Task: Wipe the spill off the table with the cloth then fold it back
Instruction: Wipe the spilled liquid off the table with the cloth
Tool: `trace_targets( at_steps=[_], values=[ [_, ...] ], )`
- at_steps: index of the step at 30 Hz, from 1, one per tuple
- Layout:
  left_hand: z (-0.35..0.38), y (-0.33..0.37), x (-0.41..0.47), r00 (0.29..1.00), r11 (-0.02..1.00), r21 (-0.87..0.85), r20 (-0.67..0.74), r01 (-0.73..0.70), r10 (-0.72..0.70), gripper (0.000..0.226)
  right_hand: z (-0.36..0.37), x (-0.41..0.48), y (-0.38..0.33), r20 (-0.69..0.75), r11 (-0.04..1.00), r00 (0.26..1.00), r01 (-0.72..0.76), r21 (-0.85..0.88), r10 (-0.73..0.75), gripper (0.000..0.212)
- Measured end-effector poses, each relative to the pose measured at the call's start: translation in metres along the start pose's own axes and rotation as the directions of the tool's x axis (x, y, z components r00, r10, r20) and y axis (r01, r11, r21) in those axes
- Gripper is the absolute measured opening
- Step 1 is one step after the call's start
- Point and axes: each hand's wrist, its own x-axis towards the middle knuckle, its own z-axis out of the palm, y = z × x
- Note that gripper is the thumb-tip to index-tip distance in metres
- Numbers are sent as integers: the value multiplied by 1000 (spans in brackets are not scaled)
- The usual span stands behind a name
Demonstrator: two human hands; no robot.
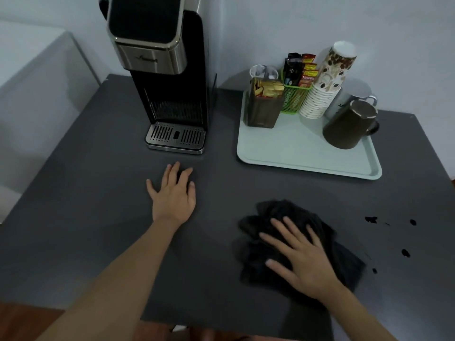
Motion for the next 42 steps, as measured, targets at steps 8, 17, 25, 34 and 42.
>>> trace_targets(
  at_steps=[8, 17, 25, 34, 42],
  values=[
    [1, -2, 1, 1000, 1000, 12, 5, -9, 9, 44, -2, 123, -32, 11, 957, 958, -286, 52, 286, 55],
    [-1, 0, 1, 999, 998, 68, 41, -1, -2, 56, 3, -14, 11, -1, 997, 999, -39, -65, 39, 56],
    [2, -3, 1, 997, 994, 112, 83, -3, -7, 58, 1, 84, -32, -7, 950, 951, -307, 61, 308, 55],
    [-8, 13, 3, 987, 943, 333, 148, 3, -55, 58, -2, -42, 22, -73, 892, 890, -452, 2, 451, 64],
    [23, 113, -17, 968, 967, 139, 169, -211, 187, 62, 8, -48, 18, -95, 938, 933, -343, 56, 347, 56]
  ],
)
